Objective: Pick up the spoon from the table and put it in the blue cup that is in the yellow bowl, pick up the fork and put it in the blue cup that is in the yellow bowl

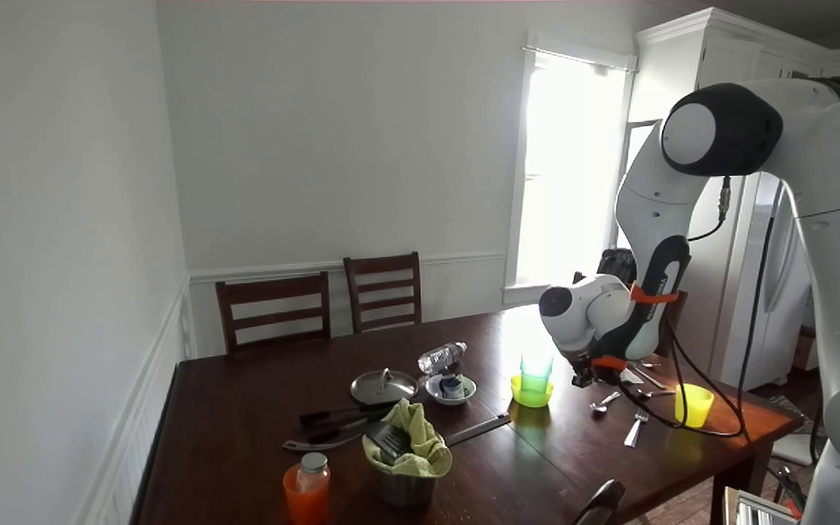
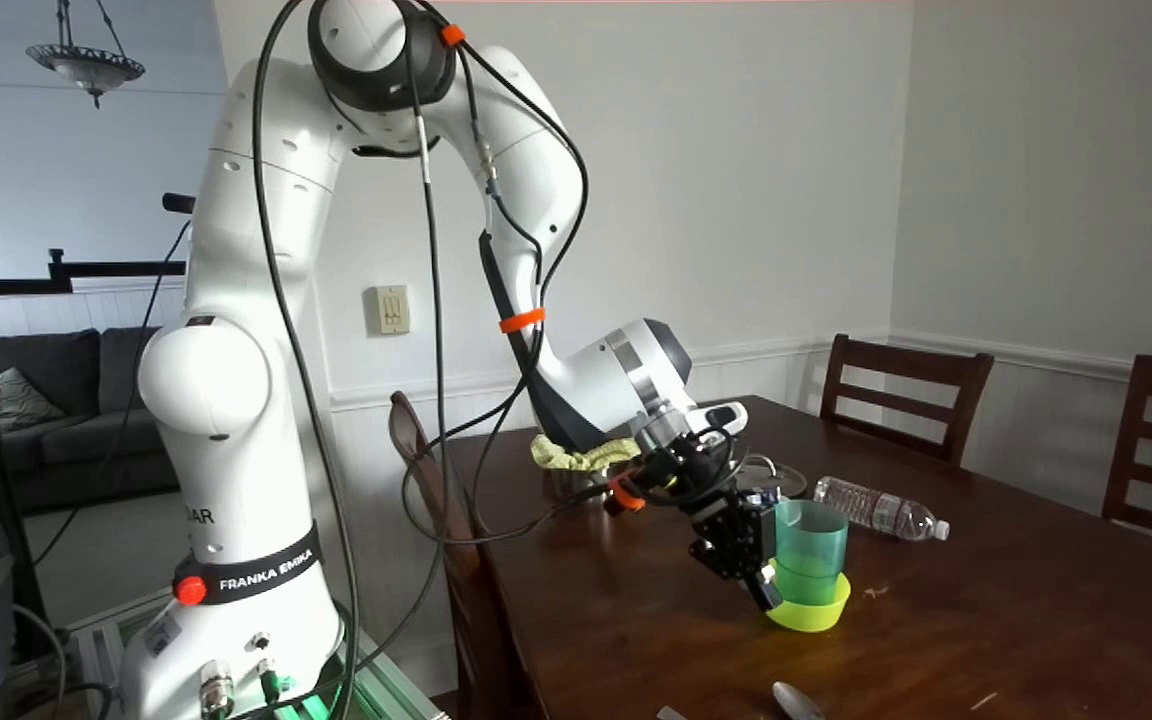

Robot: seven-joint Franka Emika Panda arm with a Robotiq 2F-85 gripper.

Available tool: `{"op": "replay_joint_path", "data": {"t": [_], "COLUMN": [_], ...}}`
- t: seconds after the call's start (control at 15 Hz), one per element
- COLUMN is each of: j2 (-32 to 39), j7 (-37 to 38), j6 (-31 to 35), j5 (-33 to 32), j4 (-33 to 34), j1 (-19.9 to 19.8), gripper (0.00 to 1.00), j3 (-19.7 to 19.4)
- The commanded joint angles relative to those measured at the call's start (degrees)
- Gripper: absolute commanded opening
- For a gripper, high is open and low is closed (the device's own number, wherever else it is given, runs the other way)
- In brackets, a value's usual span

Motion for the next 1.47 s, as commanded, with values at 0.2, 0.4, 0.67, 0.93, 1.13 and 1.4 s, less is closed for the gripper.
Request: {"op": "replay_joint_path", "data": {"t": [0.2,0.4,0.67,0.93,1.13,1.4], "j2": [-1.04,-0.64,-0.46,2.51,5.48,9.46], "j7": [-1.51,-1.49,-1.86,-4.35,-6.99,-16.34], "j6": [7.59,7.41,9.0,14.33,16.73,18.15], "j5": [9.89,10.43,11.2,26.21,37.07,56.63], "j4": [-0.88,-0.65,-0.68,2.04,4.27,7.17], "j1": [-6.06,-4.95,-6.05,-9.73,-15.66,-19.79], "gripper": [0.46,0.41,0.79,1.0,1.0,1.0], "j3": [-1.53,-2.65,-3.23,-3.08,0.54,3.79]}}
